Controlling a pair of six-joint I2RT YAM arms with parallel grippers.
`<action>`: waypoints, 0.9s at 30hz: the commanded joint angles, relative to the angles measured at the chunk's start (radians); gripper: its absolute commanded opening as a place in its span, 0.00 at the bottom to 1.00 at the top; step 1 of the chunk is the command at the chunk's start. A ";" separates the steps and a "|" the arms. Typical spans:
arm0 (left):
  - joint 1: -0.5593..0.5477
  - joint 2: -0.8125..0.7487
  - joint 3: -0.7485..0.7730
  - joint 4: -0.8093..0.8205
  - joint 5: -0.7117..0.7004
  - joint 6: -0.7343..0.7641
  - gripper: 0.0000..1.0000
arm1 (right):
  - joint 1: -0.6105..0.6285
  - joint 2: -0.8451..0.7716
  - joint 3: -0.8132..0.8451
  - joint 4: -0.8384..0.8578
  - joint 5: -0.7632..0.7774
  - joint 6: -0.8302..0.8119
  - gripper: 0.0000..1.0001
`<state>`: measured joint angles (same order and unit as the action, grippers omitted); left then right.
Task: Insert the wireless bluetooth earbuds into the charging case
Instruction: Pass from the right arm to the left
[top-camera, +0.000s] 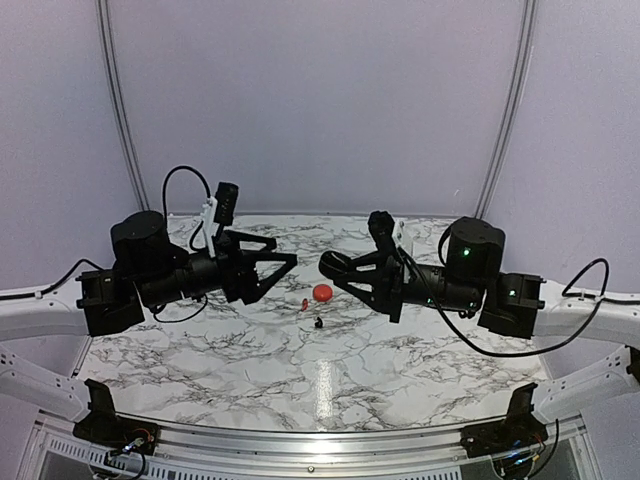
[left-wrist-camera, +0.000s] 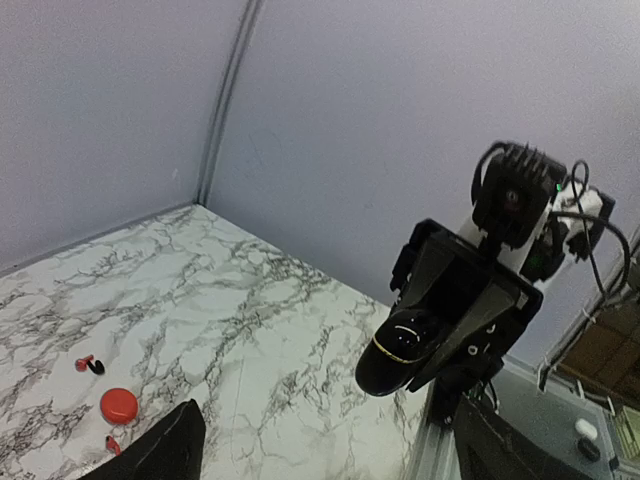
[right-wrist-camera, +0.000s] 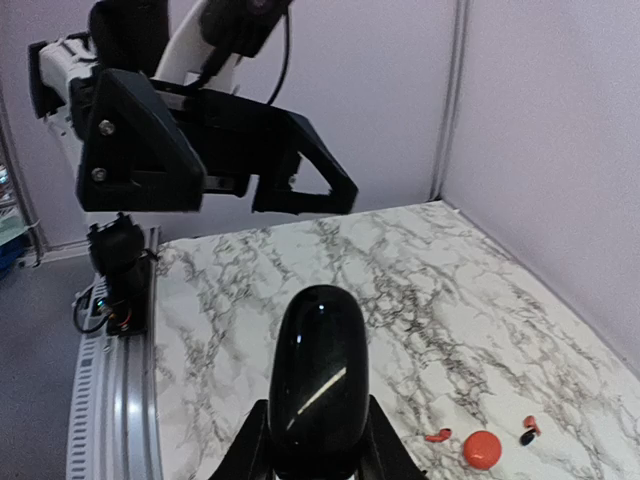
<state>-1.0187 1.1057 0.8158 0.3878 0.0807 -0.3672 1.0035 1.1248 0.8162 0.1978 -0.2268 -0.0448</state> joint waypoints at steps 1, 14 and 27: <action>-0.017 0.055 0.000 -0.119 0.307 0.237 0.86 | -0.002 -0.011 0.052 -0.189 -0.261 -0.013 0.10; -0.110 0.142 0.056 -0.209 0.307 0.418 0.60 | -0.002 0.020 0.071 -0.312 -0.367 -0.042 0.09; -0.147 0.202 0.113 -0.225 0.303 0.448 0.46 | -0.002 0.049 0.093 -0.352 -0.388 -0.066 0.08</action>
<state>-1.1587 1.2938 0.8875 0.1677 0.3767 0.0647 1.0035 1.1744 0.8597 -0.1406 -0.5911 -0.0948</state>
